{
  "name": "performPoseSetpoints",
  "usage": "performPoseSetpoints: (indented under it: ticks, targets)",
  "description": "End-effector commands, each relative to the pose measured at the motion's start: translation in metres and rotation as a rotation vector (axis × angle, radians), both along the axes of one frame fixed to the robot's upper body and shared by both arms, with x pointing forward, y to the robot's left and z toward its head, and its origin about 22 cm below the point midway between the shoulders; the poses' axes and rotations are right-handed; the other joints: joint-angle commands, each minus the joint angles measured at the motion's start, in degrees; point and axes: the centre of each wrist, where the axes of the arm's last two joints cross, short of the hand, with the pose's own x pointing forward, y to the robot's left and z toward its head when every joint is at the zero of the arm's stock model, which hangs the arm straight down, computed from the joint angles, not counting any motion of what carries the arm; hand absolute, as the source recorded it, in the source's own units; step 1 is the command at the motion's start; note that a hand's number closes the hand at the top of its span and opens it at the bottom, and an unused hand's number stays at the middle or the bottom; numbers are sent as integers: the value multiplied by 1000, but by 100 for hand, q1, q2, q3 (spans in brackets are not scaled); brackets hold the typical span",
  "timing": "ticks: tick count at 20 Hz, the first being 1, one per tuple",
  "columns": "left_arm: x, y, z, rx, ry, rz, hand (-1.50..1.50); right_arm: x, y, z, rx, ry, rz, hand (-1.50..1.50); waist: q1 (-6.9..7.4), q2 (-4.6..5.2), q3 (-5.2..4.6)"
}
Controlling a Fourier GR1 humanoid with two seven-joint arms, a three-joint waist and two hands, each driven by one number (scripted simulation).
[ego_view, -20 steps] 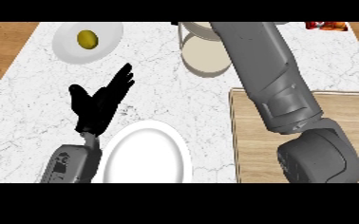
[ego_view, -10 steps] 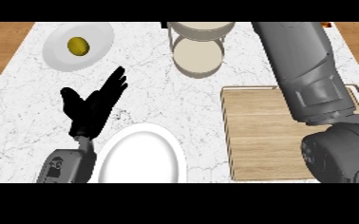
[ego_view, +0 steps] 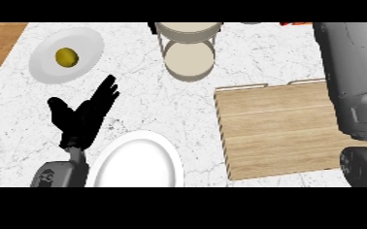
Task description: Pick the bell pepper from the tray and place it in the tiered basket
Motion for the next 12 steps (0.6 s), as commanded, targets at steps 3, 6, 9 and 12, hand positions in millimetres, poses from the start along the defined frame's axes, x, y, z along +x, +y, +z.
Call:
performPoseSetpoints:
  ticks: [3, 6, 9, 12]
  targets:
    - [-12, 0, 0, -10, -3, 28, 0, -38, -91, 15, -58, 29, 72, -150, -158, -67, 4]
    - [1, -3, 5, 0, 2, 13, 0, -65, -126, 11, -54, 51, 94, -150, -178, -16, 0]
    - [1, 1, 15, 27, -18, 21, 0, -102, -156, 22, -51, 27, 65, -150, -17, 24, -2]
    - [-5, 11, 3, 17, -6, 12, 0, -146, -194, 35, -73, 18, 69, -150, -81, 21, -5]
